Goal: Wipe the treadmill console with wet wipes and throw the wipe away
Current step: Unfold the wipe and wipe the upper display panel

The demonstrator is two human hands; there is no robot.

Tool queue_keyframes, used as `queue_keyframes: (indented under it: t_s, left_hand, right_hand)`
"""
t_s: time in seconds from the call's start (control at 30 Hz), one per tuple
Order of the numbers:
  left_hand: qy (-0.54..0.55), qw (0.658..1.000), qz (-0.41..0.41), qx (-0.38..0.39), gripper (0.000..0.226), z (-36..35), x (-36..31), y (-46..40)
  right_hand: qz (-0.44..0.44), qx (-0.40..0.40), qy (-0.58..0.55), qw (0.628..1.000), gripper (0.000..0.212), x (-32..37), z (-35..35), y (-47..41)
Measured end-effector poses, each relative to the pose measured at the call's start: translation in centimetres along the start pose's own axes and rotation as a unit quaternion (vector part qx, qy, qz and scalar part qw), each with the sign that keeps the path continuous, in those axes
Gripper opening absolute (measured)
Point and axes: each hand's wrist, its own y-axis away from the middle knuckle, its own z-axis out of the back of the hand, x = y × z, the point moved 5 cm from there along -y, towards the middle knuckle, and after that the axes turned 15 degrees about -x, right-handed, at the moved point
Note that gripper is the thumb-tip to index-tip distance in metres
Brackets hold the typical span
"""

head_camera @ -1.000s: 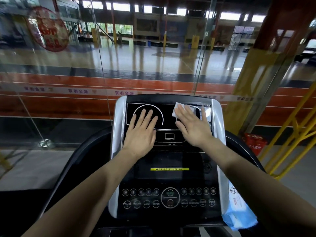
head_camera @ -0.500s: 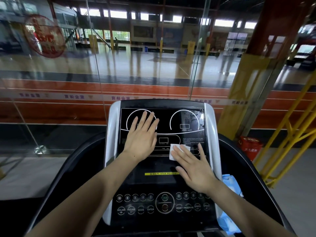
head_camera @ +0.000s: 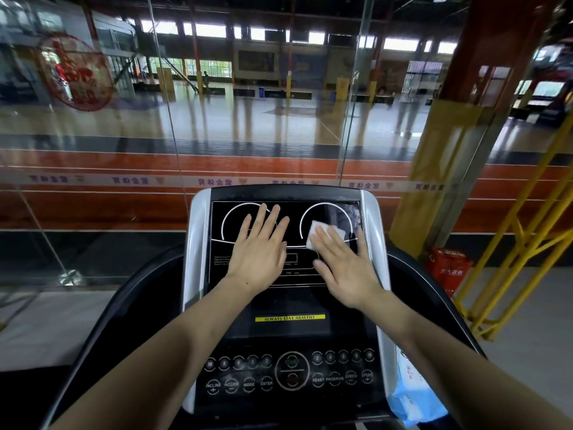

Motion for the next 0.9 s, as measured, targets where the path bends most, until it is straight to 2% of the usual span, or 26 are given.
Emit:
queue_keyframes:
  t_s: [0.13,0.23,0.3,0.5,0.57,0.9]
  left_hand:
    - [-0.001,1.0,0.001,0.006,0.058,-0.2,0.2,0.0]
    - [0.004,1.0,-0.008,0.013,0.058,-0.3,0.0,-0.1]
    - [0.007,1.0,-0.014,0.013,0.057,-0.4,-0.4,-0.2]
    - [0.012,1.0,-0.019,0.016,0.058,-0.8,-1.5,-0.6]
    - [0.017,0.999,-0.021,0.019,0.058,-1.0,-1.7,-0.6]
    - [0.026,0.999,-0.023,0.018,0.058,-1.3,-2.5,-0.8]
  right_hand:
    - [0.028,0.014,-0.026,0.999,0.06,1.6,0.0,7.8]
    - [0.041,0.033,-0.019,0.998,0.06,1.5,0.1,8.7]
    - [0.044,0.035,-0.004,0.998,0.06,0.9,0.2,7.0]
    - [-0.031,0.016,0.023,0.999,0.064,-3.2,1.3,-4.7]
    - [-0.028,0.012,0.035,0.999,0.063,-3.6,1.2,-5.6]
    - [-0.003,-0.009,-0.011,1.0,0.062,-1.1,0.3,9.3]
